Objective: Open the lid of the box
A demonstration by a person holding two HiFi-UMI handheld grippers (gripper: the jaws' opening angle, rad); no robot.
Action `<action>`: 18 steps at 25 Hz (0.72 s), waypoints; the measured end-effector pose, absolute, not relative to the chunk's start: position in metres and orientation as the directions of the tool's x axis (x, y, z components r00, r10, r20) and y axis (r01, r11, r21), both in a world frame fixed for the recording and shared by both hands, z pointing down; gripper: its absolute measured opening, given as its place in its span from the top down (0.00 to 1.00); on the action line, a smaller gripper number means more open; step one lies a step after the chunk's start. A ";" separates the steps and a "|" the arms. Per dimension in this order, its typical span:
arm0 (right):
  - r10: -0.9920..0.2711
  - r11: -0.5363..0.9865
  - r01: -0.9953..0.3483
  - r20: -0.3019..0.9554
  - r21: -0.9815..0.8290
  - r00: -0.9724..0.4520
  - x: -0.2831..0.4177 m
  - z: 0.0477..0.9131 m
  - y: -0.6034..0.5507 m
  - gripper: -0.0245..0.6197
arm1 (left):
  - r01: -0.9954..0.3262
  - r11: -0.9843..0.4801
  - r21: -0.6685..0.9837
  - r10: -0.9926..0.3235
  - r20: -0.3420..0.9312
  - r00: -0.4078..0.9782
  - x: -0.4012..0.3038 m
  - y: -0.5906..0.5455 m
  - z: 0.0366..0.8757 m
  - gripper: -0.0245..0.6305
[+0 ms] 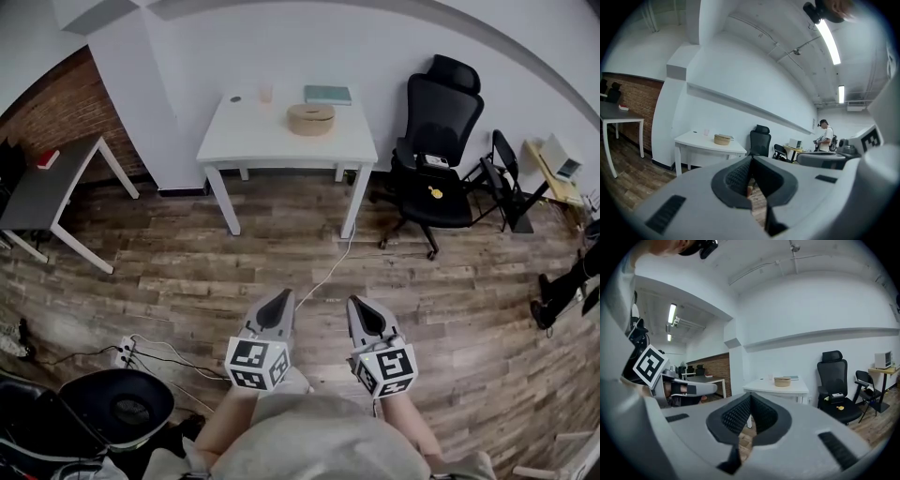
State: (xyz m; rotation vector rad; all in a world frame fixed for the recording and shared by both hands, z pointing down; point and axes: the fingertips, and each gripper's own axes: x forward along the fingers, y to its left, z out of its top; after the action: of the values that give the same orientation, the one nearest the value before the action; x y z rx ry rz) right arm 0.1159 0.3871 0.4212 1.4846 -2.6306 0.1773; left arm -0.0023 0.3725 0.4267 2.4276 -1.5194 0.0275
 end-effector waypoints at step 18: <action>-0.828 0.529 -0.841 0.149 -0.109 -0.540 0.111 0.424 0.382 0.96 | -0.883 -0.409 0.230 -0.879 0.159 0.449 -0.008 0.382 0.425 0.95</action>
State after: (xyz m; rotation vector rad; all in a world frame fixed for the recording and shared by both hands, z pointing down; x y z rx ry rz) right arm 0.1107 0.3820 0.4241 1.4650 -2.6777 0.2577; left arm -0.0082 0.3816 0.4246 2.4238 -1.5158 0.0191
